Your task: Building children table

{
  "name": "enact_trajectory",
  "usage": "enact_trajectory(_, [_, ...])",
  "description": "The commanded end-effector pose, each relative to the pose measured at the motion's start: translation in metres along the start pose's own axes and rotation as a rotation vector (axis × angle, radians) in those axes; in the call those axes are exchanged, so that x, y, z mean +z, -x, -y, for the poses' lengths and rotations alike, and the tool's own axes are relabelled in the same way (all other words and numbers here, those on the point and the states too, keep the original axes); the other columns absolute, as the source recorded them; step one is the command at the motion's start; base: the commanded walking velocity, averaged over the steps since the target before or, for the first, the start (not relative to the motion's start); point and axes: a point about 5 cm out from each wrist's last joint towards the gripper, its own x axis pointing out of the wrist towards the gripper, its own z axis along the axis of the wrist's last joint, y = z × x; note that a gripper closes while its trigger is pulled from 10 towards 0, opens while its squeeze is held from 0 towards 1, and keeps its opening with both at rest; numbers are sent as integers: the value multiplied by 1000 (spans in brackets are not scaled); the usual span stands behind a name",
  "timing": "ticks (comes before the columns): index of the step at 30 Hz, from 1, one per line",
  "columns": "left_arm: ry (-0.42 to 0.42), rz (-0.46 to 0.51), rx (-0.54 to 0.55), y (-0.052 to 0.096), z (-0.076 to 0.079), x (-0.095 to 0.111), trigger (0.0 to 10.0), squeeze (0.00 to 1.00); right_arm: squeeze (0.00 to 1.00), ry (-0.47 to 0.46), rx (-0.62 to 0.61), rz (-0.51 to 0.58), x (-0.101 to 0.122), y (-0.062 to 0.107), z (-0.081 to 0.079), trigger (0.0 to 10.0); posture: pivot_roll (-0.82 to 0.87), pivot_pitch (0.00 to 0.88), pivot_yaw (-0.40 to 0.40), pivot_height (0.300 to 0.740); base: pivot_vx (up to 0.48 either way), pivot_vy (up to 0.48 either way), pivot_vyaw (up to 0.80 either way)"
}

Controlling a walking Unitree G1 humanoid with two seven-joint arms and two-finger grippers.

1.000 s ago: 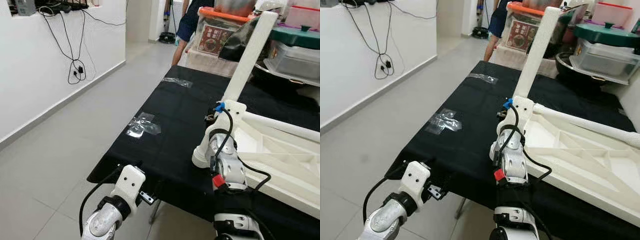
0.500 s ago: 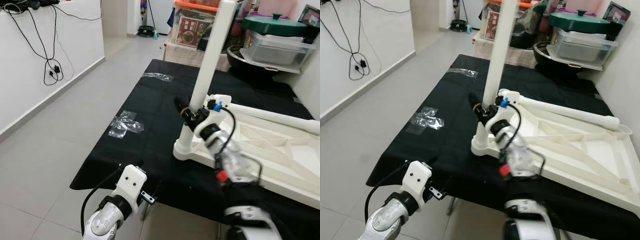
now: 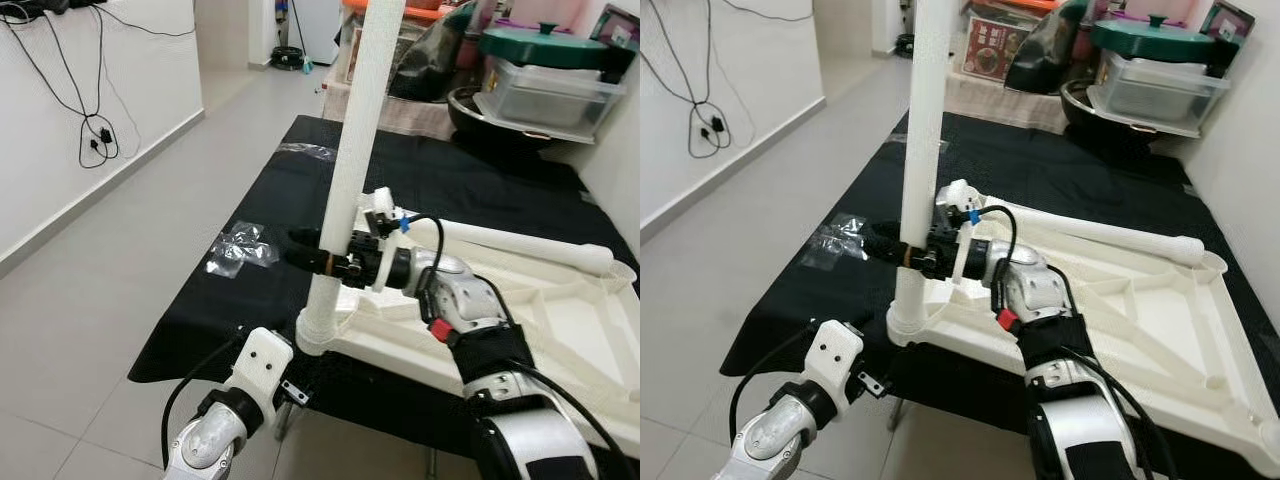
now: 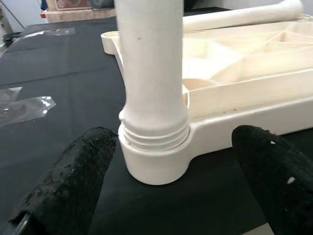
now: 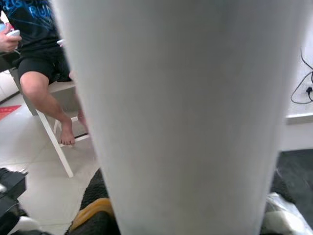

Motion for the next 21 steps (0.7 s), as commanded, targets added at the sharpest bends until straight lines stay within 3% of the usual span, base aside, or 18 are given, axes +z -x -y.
enact_trajectory(1, [4,-11,-4,1,2,-3,10000,0,0,-31,-26,19,-3,-1,3,0,120,0,-125,740,0,0,0])
enact_trajectory(5, [7,-13,-6,2,2,-3,10000,0,0,-11,-166,68,-3,6,7,0,114,0,-120,740,0,0,0])
enact_trajectory(7, [7,-13,-6,2,2,-3,10000,0,0,-11,-166,68,-3,6,7,0,114,0,-120,740,0,0,0])
enact_trajectory(8, [7,-13,-7,2,2,-3,10000,0,0,19,-306,67,-5,7,14,0,113,0,-119,740,0,0,0])
enact_trajectory(9, [7,-12,-7,1,2,-3,10000,0,0,33,-545,59,-8,13,24,0,110,0,-117,740,0,0,0])
enact_trajectory(10, [7,-12,-7,1,2,-3,10000,0,0,33,-545,59,-8,13,24,0,110,0,-117,740,0,0,0])
enact_trajectory(12, [7,-12,-8,1,2,-3,10000,0,0,-3,-1076,63,-17,36,37,0,103,0,-116,740,0,0,0])
enact_trajectory(13, [7,-12,-8,1,2,-3,10000,0,0,-3,-1076,63,-17,36,37,0,103,0,-116,740,0,0,0])
enact_trajectory(14, [6,-12,-9,1,2,-3,10000,0,0,-12,-1241,59,-22,46,36,0,99,0,-116,740,0,0,0])
enact_trajectory(15, [6,-12,-9,1,2,-3,10000,0,0,-12,-1241,59,-22,46,36,0,99,0,-116,740,0,0,0])
enact_trajectory(19, [4,-11,-11,1,3,-3,10000,0,0,-48,-1526,40,-49,52,7,0,114,0,-123,740,0,0,0])
enact_trajectory(21, [3,-11,-10,1,3,-3,10000,0,0,-60,-1566,38,-52,53,4,0,113,0,-124,740,0,0,0])
